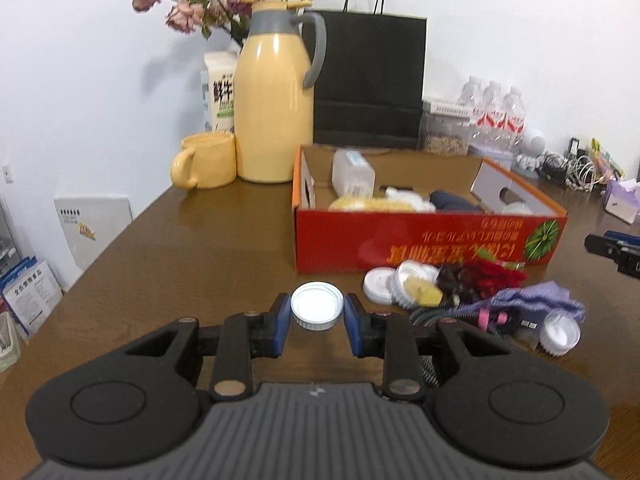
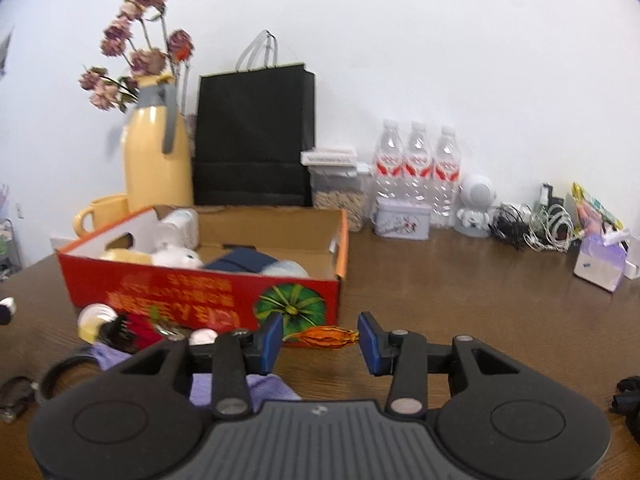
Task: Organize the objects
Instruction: 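Grasp the white bottle cap with the left gripper, then carry the cap and orange object into the box and open both grippers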
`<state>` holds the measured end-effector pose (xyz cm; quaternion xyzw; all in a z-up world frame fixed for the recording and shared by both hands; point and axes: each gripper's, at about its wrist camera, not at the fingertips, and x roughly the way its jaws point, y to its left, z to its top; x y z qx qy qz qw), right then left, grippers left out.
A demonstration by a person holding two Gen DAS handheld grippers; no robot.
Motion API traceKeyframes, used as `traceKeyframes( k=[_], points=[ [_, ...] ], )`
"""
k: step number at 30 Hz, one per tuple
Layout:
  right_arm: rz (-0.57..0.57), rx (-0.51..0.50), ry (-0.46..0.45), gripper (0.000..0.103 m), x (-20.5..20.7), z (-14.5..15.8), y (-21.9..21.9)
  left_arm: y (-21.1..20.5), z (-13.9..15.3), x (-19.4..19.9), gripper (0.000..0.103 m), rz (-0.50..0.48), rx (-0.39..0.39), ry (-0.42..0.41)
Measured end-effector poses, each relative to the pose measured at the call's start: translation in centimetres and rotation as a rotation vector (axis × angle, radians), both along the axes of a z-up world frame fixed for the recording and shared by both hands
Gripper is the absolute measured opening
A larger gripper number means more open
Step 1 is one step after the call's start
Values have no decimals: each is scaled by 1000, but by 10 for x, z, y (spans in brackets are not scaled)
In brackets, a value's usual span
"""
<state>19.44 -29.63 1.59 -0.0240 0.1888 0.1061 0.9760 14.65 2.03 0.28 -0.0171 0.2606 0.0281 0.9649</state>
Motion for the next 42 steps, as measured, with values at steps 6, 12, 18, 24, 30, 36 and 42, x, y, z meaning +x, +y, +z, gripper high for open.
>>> traceKeyframes(
  k=[6, 12, 18, 24, 30, 36, 42],
  points=[
    [58, 13, -36, 40, -4, 16, 24, -8, 24, 14, 29, -25, 7, -70],
    [112, 17, -69, 40, 4, 33, 53, -22, 47, 34, 29, -66, 5, -130],
    [128, 10, -94, 40, 21, 47, 79, -34, 59, 62, 29, -89, -17, -161],
    [116, 5, -90, 40, 51, 52, 93, -43, 61, 93, 29, -94, -35, -173],
    [97, -13, -66, 40, 87, 50, 101, -47, 58, 126, 29, -80, -48, -162],
    [82, -5, -22, 40, 120, 43, 107, -47, 45, 167, 29, -48, -61, -122],
    [65, 3, 25, 40, 137, 26, 104, -46, 21, 189, 29, -33, -49, -60]
  ],
)
